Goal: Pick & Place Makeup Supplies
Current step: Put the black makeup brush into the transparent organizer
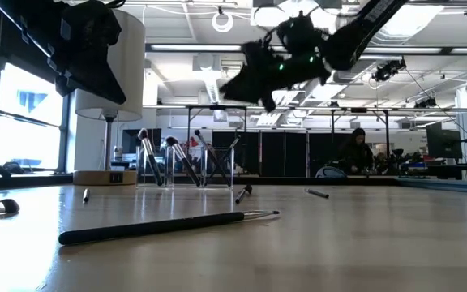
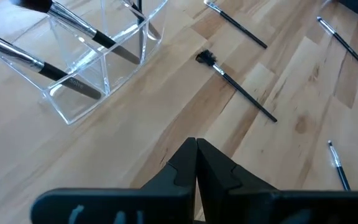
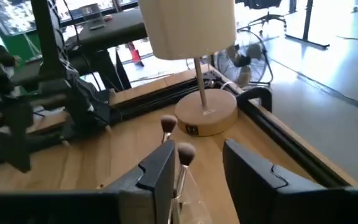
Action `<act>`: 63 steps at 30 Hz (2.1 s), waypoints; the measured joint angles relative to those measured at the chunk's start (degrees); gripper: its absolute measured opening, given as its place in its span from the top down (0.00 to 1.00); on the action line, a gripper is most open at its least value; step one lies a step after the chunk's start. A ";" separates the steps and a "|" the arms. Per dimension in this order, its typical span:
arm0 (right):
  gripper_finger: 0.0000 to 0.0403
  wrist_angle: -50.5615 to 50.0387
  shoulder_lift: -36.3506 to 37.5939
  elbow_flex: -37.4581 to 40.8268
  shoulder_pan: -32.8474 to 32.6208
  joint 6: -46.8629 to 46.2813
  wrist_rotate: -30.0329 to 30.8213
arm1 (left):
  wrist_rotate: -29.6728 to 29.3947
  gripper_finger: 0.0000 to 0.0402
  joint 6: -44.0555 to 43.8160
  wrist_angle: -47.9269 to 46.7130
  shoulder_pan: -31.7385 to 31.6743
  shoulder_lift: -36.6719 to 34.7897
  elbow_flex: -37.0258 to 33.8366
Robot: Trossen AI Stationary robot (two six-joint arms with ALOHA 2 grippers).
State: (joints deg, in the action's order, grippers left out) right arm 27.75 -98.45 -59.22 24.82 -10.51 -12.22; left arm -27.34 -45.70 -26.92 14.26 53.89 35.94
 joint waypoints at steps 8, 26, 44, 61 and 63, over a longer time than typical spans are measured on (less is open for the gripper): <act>0.78 -33.66 17.19 -0.02 -9.70 -2.88 18.40 | 5.84 0.81 6.44 -0.17 0.00 0.00 0.00; 0.91 -86.29 24.17 2.31 -31.76 -53.45 31.40 | -0.04 0.58 -15.69 1.86 -0.01 0.00 0.00; 0.84 -65.95 29.63 26.26 -31.47 -42.34 23.14 | 20.29 0.58 -54.89 -6.49 9.37 24.28 9.99; 0.85 -62.15 38.10 29.16 -25.79 -30.36 20.36 | 27.83 0.58 -58.14 -15.22 15.37 44.54 26.37; 0.85 -62.13 38.87 29.16 -25.28 -29.82 20.25 | 27.98 0.58 -58.13 -14.67 15.38 46.16 26.34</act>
State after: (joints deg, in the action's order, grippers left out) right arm -34.38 -59.59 -30.06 -0.47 -40.33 8.04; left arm 0.64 -103.83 -41.59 29.64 100.05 62.28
